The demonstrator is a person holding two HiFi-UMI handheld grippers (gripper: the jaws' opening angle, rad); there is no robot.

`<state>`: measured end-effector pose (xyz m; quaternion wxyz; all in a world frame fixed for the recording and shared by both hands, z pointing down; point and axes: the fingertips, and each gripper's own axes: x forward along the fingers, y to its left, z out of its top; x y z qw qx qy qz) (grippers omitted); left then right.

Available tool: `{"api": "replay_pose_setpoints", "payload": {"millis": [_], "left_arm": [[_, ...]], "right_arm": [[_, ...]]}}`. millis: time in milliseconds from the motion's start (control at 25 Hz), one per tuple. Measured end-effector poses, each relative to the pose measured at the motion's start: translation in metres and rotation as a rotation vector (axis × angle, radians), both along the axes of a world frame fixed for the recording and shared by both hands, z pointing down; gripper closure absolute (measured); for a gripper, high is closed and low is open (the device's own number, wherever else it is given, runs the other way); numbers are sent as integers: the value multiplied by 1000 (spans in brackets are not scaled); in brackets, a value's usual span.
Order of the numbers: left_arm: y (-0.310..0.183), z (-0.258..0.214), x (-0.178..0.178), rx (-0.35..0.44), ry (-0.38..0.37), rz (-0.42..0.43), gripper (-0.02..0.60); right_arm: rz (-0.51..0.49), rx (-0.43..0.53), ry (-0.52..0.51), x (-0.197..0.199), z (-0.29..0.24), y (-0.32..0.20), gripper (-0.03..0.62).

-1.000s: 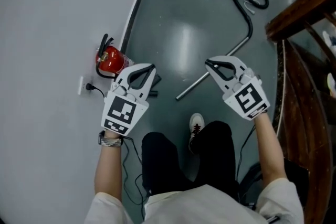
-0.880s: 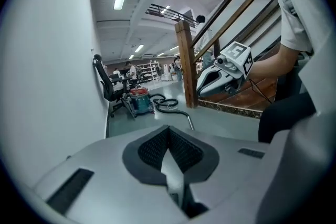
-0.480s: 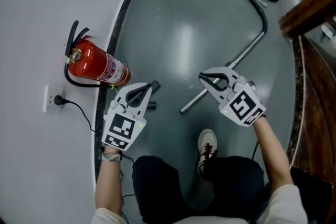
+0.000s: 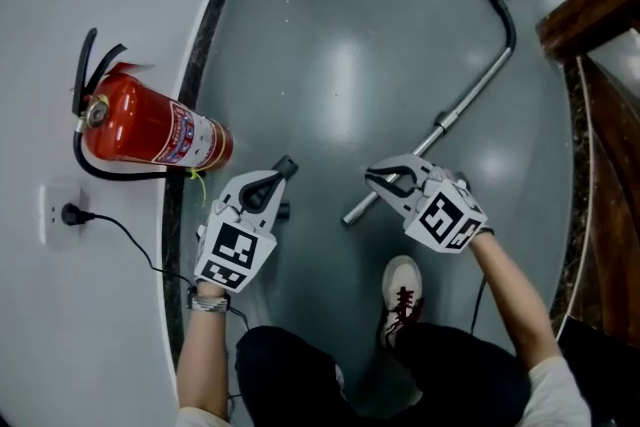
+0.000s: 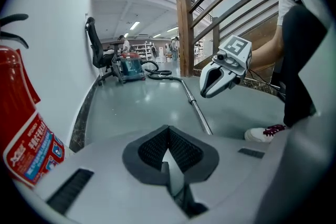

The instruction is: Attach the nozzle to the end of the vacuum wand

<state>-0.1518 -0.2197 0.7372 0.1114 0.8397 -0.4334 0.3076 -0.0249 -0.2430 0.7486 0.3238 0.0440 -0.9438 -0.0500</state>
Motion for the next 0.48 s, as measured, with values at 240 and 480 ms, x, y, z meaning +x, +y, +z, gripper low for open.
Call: {"api": "replay_pose_setpoints", "payload": {"millis": [240, 480], "left_arm": [[8, 48, 1, -65, -69, 74, 581], [22, 85, -1, -147, -78, 78, 581]], "right_arm": [[-52, -92, 31, 13, 45, 13, 562], [-111, -160, 85, 25, 86, 21, 560]]}}
